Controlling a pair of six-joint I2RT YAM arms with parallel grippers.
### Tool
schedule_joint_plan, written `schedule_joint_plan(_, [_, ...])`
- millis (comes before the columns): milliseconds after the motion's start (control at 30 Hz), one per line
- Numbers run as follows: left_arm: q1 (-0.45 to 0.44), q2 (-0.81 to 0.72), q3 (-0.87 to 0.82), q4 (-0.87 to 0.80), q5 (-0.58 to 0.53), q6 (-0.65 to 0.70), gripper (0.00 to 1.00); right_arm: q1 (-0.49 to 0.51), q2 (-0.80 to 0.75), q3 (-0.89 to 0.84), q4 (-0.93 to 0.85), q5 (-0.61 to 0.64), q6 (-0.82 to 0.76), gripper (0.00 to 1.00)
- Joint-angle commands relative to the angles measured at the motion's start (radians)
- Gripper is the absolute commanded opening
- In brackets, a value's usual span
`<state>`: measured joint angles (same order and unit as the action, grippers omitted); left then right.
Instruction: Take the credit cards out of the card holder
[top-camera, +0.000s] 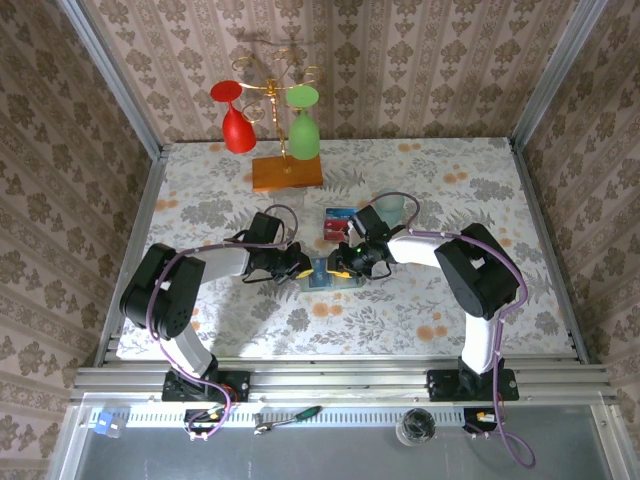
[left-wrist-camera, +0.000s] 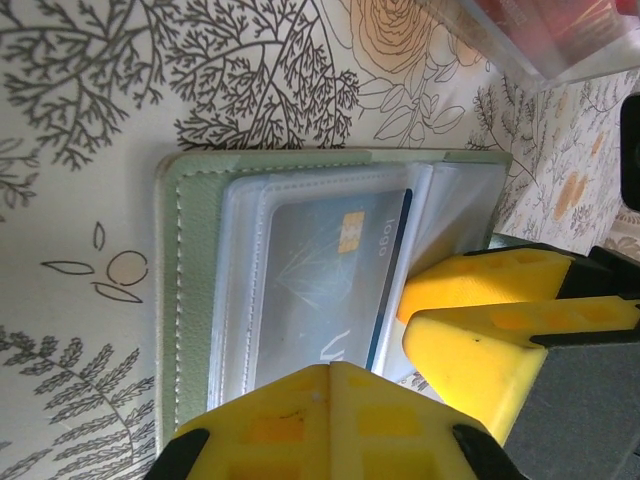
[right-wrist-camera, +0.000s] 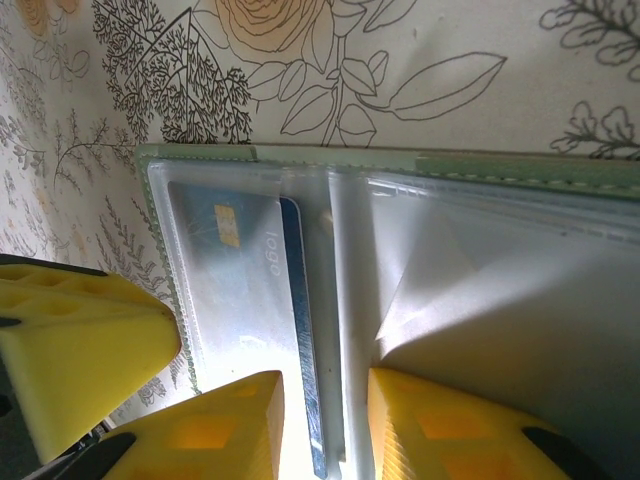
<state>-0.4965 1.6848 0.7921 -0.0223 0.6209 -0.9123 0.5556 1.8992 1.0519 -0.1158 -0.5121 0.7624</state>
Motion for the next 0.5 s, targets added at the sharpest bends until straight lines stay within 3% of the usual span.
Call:
schedule_joint_plan(0, [0.001, 0.010, -0.005, -0.035, -0.009, 0.040, 0.00, 0.004, -0.018, 0.000, -0.058, 0.034, -0.015, 0.29])
schedule_joint_plan(467, [0.003, 0.002, 0.000, -0.093, -0.047, 0.075, 0.00, 0.007, -0.042, 0.011, -0.006, -0.028, 0.017, 0.30])
